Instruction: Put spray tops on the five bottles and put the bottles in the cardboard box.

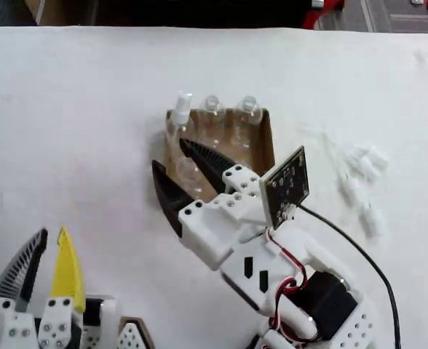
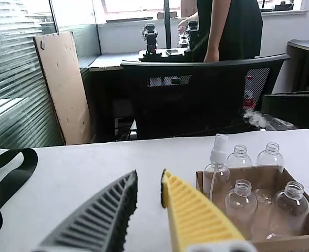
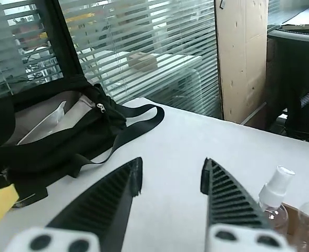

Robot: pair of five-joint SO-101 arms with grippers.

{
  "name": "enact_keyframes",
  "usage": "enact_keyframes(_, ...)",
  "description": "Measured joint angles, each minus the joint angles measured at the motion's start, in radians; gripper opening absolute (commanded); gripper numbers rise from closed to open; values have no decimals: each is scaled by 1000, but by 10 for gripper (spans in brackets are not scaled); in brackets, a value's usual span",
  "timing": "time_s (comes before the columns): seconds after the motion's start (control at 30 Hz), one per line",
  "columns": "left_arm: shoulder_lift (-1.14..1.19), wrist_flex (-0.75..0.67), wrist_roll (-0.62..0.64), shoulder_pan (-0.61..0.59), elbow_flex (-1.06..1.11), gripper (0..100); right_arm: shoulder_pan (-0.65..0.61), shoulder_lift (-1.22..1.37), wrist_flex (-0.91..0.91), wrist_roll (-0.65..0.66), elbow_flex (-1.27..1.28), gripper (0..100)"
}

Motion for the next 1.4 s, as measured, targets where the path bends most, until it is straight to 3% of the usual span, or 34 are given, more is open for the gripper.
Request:
enact_keyframes(0.23, 0, 57, 38, 0, -6, 94, 0, 0, 71, 0, 0, 162)
enact_keyframes(0.43, 0, -155, 77, 0, 262, 95, 38, -86, 89, 0, -6, 159)
enact_keyframes(0.63, 2, -431, 83, 3, 568, 91, 393, -347, 112, 0, -28, 159)
enact_keyframes(0.87, 2, -545, 149, 2, 600, 93, 1017, -457, 120, 120, 149, 159)
enact_keyframes(0.97, 2, -582, 183, 2, 600, 94, 1197, -463, 114, 146, 279, 159)
enact_keyframes(1.07, 2, -632, 170, 2, 626, 94, 1240, -462, 103, 187, 397, 159)
enact_keyframes(1.3, 3, -861, -49, 2, 809, 94, 1249, -460, 167, 241, 606, 162)
enact_keyframes(1.4, 9, -888, -72, 2, 827, 94, 1249, -460, 172, 242, 683, 162)
